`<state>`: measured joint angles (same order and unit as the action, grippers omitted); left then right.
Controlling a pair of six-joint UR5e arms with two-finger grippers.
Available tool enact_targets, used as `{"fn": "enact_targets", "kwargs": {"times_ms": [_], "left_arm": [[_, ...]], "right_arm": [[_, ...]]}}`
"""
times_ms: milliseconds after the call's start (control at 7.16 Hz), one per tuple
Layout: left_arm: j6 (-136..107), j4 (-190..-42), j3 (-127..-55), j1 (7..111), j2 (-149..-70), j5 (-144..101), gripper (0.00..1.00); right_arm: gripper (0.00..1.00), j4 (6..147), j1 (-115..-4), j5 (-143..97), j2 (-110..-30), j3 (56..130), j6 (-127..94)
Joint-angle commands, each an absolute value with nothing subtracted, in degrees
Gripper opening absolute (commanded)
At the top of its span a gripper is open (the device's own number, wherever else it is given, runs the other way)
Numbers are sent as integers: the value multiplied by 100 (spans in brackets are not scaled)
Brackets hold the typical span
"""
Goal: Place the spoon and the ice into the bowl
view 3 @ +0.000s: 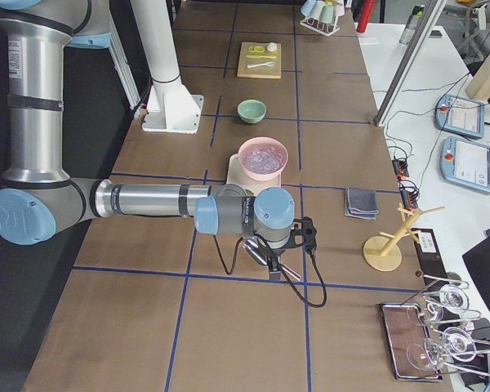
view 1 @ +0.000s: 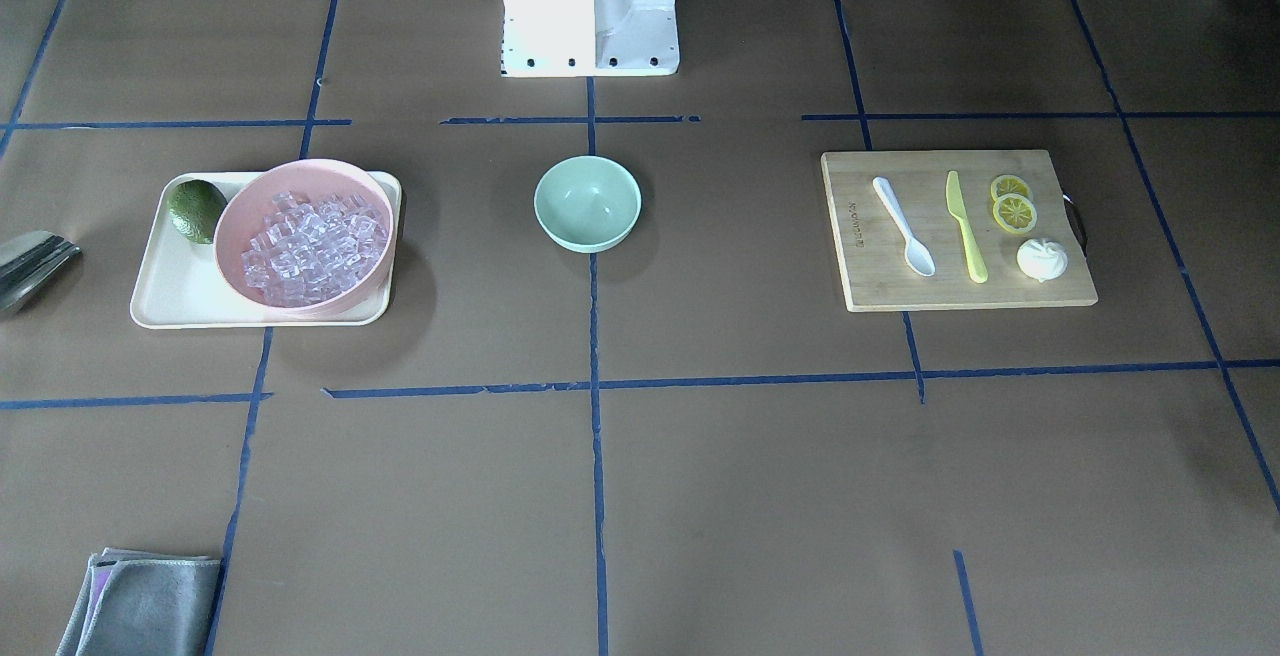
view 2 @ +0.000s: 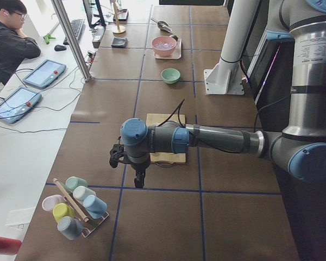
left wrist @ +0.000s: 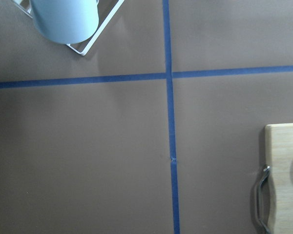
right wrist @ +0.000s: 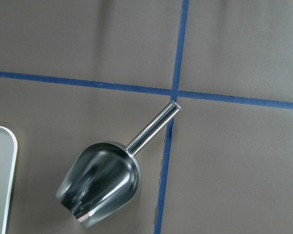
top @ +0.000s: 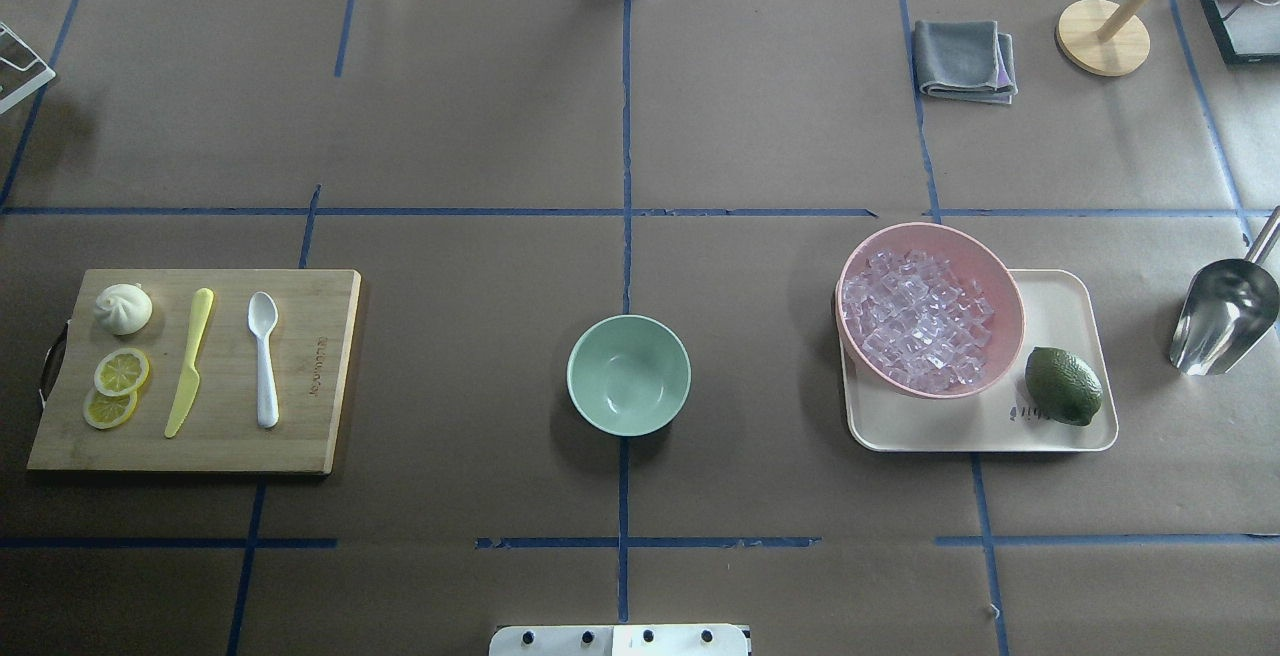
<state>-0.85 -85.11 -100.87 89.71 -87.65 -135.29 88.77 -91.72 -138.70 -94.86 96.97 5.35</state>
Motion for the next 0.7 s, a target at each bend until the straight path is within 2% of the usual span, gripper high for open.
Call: {"fn": "enact_targets", "kwargs": {"times_ms": [0, 279, 559], "left_arm": [[-1275, -8499, -11061, 8345, -8658, -13518, 100], [-3120, -8534, -11818, 7256, -8666, -13500, 100], [-4999, -9723, -11804, 6133, -8666, -12837, 100]], "right_arm": [[100, 8877, -9176, -13860, -9510, 9712, 536], [100, 8886, -9176, -13852, -9466, 9721, 527], [100, 8877, -9176, -13756, -9299, 9756, 545]]}}
